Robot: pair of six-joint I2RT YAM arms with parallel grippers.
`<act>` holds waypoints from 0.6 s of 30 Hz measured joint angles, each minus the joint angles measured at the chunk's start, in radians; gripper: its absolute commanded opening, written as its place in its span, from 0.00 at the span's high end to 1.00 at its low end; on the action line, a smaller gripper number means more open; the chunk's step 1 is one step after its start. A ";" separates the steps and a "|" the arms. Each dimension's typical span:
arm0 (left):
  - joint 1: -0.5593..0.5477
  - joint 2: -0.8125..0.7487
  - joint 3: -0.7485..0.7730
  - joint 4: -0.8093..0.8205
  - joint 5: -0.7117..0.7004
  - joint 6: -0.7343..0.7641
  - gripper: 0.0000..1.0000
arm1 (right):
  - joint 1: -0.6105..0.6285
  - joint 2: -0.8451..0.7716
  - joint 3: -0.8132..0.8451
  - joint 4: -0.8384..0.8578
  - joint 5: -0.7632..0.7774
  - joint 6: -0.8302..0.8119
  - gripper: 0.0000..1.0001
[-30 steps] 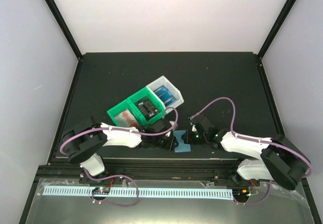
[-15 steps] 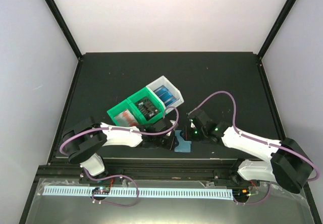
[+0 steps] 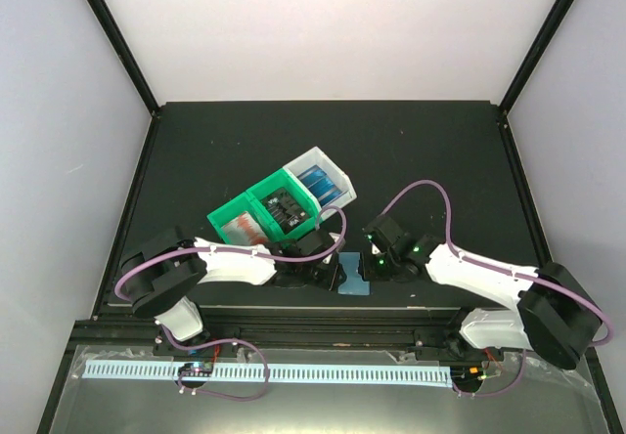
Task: Put the credit cards into the card holder
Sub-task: Close the card holder at the center of the board.
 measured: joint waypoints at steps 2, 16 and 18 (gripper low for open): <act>0.000 0.000 0.000 0.000 0.000 0.000 0.66 | 0.000 0.009 -0.002 0.001 -0.009 -0.001 0.86; 0.000 0.000 0.000 0.000 0.000 0.000 0.67 | 0.001 0.080 0.011 0.017 -0.010 -0.019 0.85; 0.000 0.000 0.000 0.000 0.000 0.000 0.67 | 0.001 0.081 0.011 0.017 -0.009 -0.019 0.85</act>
